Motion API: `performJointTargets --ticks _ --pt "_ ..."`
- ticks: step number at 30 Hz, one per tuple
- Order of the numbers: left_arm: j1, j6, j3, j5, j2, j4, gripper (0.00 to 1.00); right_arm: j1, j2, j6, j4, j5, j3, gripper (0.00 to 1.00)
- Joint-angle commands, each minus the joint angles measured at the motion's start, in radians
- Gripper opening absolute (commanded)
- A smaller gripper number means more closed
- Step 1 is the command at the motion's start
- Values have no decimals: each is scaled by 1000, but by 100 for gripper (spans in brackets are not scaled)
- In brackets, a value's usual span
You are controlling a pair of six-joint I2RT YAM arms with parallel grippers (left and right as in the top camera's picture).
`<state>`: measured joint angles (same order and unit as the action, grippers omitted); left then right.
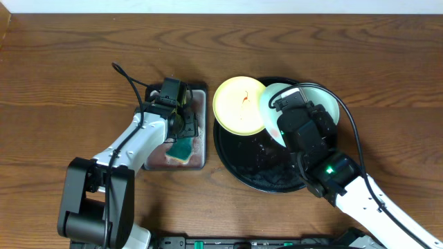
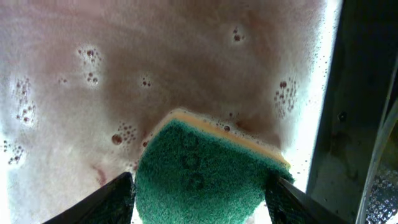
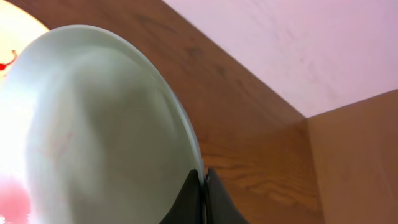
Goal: Clean dirty plates on tray and stack at the side
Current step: 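Carry the pale green plate right and set it on the table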
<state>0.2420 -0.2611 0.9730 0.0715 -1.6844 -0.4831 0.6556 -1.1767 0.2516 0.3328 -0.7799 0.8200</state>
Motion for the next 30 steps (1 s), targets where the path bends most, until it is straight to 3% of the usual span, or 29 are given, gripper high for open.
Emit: performJointTargets --ticks 1,5,6,7,13,14,15,16,17,18,24,30 --pt "-5 6 -20 -13 -8 18 63 15 14 19 -8 -54 25 1" --pt "-5 6 -20 -13 -42 19 36 15 14 19 -7 -55 25 1" --pt "-5 6 -20 -13 -51 18 19 15 14 19 -8 -54 25 1" --pt "-5 6 -20 -13 -52 18 8 15 14 19 -8 -54 25 1" --pt "-6 6 17 -14 -21 22 7 11 14 14 -12 -54 25 1" --pt "-6 6 24 -14 -10 22 8 11 14 14 -17 -54 25 1" --pt "-6 6 30 -13 5 22 17 10 14 13 -26 -54 25 1" --pt "-6 6 33 -13 18 22 45 6 14 8 -34 -54 25 1" --pt "-6 6 33 -13 32 19 59 -1 14 -5 -47 -54 25 1" --pt "-6 6 33 -13 38 7 62 -6 14 -19 -55 -53 25 1" --pt "-6 5 29 -12 40 -139 64 -12 14 88 -95 -53 25 1" --pt "-6 6 19 -12 40 -152 64 21 14 168 -111 -60 25 1"
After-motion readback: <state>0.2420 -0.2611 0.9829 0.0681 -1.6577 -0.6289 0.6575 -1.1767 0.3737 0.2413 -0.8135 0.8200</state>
